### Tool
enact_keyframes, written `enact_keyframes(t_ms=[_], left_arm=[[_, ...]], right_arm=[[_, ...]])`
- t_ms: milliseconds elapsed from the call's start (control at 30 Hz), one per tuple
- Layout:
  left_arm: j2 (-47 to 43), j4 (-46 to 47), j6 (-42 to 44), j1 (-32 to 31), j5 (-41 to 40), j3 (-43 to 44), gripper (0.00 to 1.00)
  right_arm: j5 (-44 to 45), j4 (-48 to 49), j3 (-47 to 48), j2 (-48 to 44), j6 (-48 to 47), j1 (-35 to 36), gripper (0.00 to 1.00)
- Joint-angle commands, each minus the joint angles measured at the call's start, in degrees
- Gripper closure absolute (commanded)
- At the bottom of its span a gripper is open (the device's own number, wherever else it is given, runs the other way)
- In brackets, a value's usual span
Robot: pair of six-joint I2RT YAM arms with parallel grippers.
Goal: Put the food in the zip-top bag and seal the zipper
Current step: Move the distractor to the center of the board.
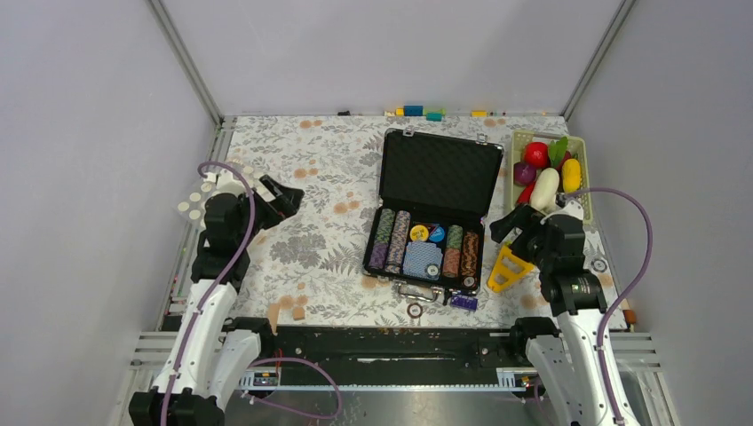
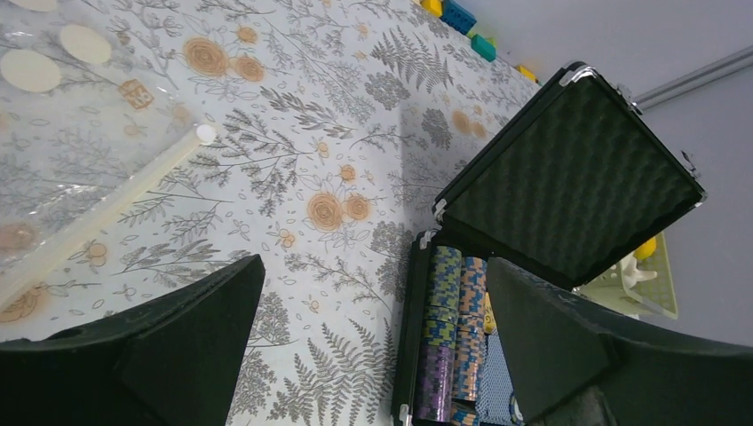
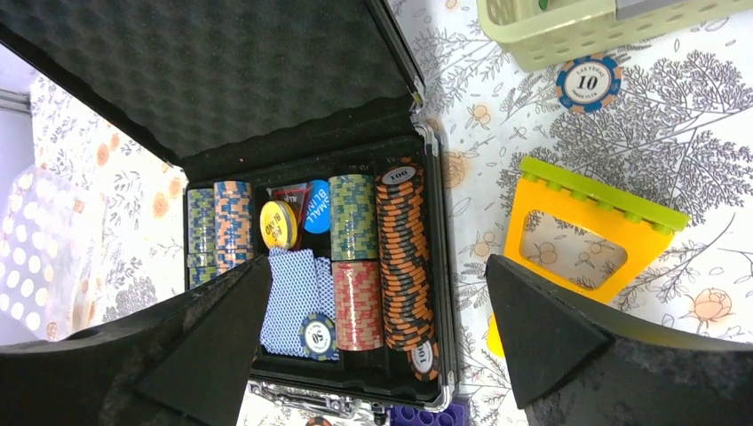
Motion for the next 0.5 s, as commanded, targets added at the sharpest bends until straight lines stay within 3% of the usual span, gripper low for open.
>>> enact_keyframes(t_ms=[0, 133, 267, 333, 467], left_arm=[[2.99, 5.73, -2.25, 0.11, 6.94, -0.88, 0.01], [10.56, 9.86, -4.08, -2.48, 13.59, -2.45, 0.01], [19.18, 9.87, -3.89, -10.15, 10.82, -2.11, 0.01], [24.2, 9.87, -3.7, -14.17, 9.7, -1.33, 0.01], [32.72, 11.73, -4.06, -20.84, 9.25, 0.57, 0.01]], right_arm=[[-2.06, -3.4, 0.51, -0.21, 0.63, -0.13, 0.02], [-9.65, -8.49, 0.13, 4.46, 0.16, -0.2, 0.0], [-11.6, -10.15, -3.48, 9.02, 2.39, 1.37, 0.14], [-8.63, -10.57, -5.53, 10.74, 3.34, 3.32, 0.17], [-5.31, -7.36, -8.11, 13.36, 6.14, 7.08, 0.33]])
